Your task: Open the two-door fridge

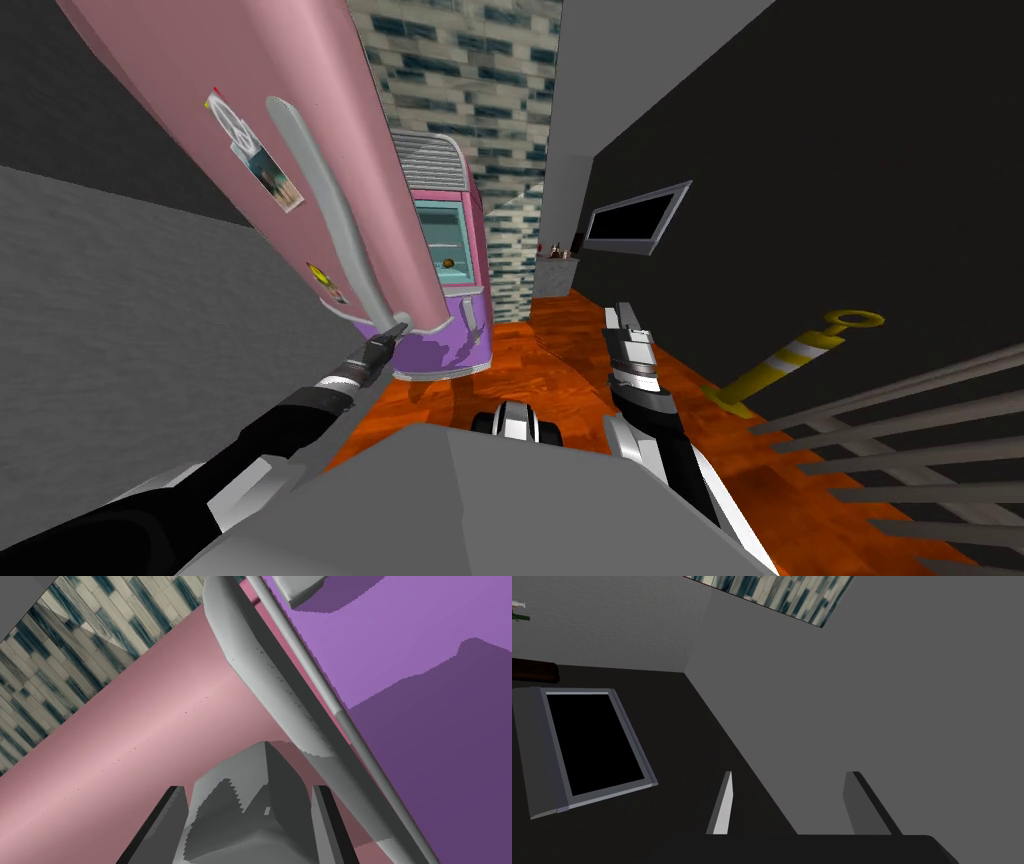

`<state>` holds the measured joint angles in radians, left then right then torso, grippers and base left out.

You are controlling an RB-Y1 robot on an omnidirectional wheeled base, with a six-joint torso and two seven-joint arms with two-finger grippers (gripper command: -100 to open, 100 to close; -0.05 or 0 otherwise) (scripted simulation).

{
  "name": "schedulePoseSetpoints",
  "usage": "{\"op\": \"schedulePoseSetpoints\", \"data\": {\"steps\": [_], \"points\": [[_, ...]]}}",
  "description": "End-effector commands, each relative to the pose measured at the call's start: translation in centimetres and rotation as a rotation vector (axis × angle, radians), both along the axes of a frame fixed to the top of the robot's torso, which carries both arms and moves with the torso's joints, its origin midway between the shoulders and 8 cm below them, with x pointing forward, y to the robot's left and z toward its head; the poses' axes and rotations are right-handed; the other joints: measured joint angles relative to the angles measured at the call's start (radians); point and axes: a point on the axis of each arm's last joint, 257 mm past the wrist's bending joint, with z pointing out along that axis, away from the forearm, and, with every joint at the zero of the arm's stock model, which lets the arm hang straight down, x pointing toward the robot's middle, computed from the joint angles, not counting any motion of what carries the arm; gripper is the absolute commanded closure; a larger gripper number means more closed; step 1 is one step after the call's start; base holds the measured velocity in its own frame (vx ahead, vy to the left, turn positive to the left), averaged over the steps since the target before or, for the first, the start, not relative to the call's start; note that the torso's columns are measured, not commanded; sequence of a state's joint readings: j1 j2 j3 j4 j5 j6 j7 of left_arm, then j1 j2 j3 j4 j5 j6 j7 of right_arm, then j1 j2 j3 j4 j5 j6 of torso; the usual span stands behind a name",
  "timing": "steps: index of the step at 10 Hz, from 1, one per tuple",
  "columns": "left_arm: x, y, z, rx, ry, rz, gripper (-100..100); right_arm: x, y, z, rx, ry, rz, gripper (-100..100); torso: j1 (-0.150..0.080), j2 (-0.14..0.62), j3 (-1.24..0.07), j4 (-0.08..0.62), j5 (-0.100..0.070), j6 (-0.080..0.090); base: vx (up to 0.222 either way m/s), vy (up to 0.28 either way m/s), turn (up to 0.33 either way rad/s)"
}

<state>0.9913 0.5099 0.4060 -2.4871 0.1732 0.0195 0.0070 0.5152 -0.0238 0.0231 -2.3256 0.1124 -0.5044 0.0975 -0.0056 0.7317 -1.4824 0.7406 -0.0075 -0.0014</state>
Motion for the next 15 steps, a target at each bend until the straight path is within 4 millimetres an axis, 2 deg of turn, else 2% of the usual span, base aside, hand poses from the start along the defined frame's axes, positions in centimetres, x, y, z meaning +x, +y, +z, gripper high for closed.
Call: {"op": "schedulePoseSetpoints", "data": {"steps": [1, 2, 4, 10, 12, 15], "points": [[0.1, -1.6, 0.2, 0.008, -0.004, -0.059, 100, 0.0, 0.0, 0.0, 0.000, 0.000, 0.000, 0, 0.002, 0.001, 0.000, -0.002, 0.002, 0.002, -0.277, 0.221, -0.153], [0.1, -1.6, 0.2, 0.008, -0.004, -0.059, 100, 0.0, 0.0, 0.0, 0.000, 0.000, 0.000, 0, 0.010, 0.009, 0.006, 0.000, 0.005, 0.002, -0.218, 0.185, -0.091], [0.0, -3.1, 0.4, 0.012, -0.007, -0.119, 100, 0.0, 0.0, 0.0, 0.000, 0.000, 0.000, 0, 0.013, 0.008, 0.004, 0.003, 0.003, -0.002, -0.254, 0.182, -0.082], [-0.2, -5.5, 0.6, 0.012, -0.011, -0.208, 100, 0.0, 0.0, 0.0, 0.000, 0.000, 0.000, 0, 0.015, 0.005, 0.000, 0.005, 0.001, -0.001, -0.211, 0.178, -0.062], [-0.5, -7.1, 0.8, 0.009, -0.012, -0.267, 100, 0.0, 0.0, 0.0, 0.000, 0.000, 0.000, 0, 0.014, 0.004, -0.001, 0.005, 0.000, -0.001, -0.229, 0.184, -0.087], [-0.6, -7.8, 0.8, 0.005, -0.013, -0.296, 100, 0.0, 0.0, 0.0, 0.000, 0.000, 0.000, 0, 0.006, 0.007, 0.002, 0.004, 0.000, 0.000, -0.199, 0.159, -0.044]]}}
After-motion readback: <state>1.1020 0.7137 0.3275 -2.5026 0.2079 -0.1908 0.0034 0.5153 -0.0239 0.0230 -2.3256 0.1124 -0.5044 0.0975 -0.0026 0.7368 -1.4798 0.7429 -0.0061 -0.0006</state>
